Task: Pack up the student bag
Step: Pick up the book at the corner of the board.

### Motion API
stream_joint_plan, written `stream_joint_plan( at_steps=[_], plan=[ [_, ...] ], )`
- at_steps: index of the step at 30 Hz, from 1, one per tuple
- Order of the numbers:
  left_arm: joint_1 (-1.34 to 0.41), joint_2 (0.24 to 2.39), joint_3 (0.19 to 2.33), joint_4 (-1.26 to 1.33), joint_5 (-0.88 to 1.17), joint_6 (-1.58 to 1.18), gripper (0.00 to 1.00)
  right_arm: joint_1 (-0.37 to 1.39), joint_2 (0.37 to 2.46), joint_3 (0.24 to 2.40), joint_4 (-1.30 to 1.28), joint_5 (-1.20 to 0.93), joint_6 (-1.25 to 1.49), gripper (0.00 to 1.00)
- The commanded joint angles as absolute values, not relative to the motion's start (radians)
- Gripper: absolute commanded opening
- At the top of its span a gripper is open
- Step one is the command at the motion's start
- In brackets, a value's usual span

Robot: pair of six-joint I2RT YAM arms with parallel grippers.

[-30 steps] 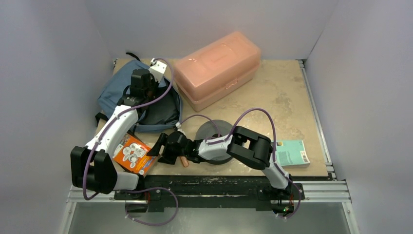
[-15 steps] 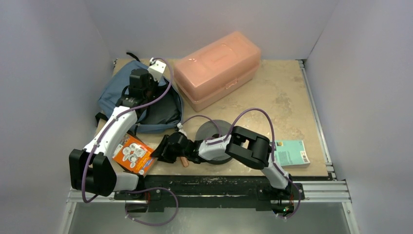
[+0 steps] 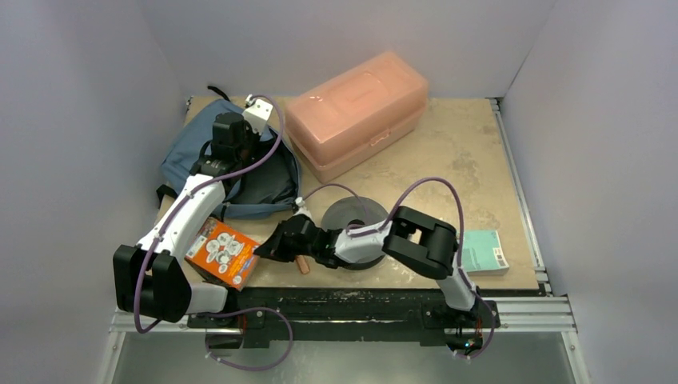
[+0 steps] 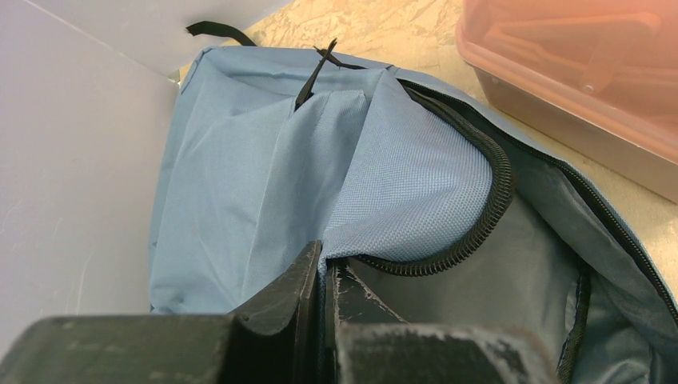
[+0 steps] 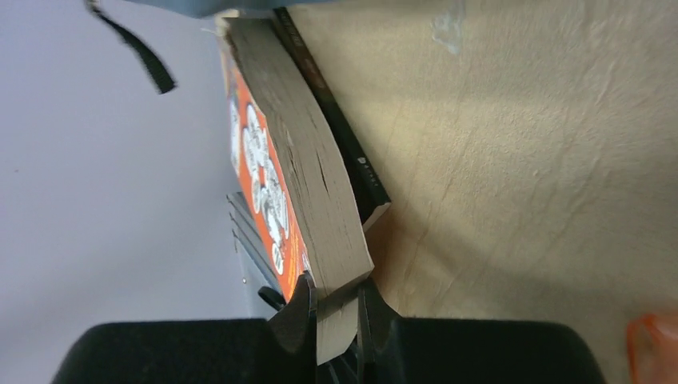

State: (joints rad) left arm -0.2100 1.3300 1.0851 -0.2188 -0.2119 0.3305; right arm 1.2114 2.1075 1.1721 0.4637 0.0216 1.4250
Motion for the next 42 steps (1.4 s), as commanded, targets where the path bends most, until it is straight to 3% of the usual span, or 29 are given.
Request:
stream_joint_plan(
  at_steps=[1, 4, 8, 16, 23, 35, 42],
  plan=[
    [-0.213, 1.293, 1.143, -0.185, -0.201, 0.311, 0.0, 1.163, 1.951, 1.125, 0.489, 0.054, 1.286, 0.0],
    [-0.213, 1.295, 1.149, -0.194, -0.198, 0.308, 0.0, 1.13, 1.965, 1.131, 0.53, -0.006, 1.24, 0.0],
    [-0.213, 1.296, 1.147, -0.193, -0.198, 0.309, 0.0, 1.115, 2.036, 1.159, 0.607, -0.079, 1.233, 0.12],
    [-0.213, 1.296, 1.15, -0.198, -0.198, 0.31, 0.0, 1.102, 2.111, 1.226, 0.597, -0.078, 1.216, 0.39],
    [-0.213, 1.3, 1.154, -0.201, -0.199, 0.31, 0.0, 1.101, 2.093, 1.209, 0.527, -0.054, 1.259, 0.7],
    [-0.212, 1.299, 1.155, -0.204, -0.201, 0.31, 0.0, 1.135, 2.141, 1.2, 0.563, -0.085, 1.367, 0.79],
    [-0.212, 1.299, 1.154, -0.203, -0.202, 0.311, 0.0, 1.168, 2.099, 1.197, 0.424, -0.025, 1.398, 0.79]
  ],
)
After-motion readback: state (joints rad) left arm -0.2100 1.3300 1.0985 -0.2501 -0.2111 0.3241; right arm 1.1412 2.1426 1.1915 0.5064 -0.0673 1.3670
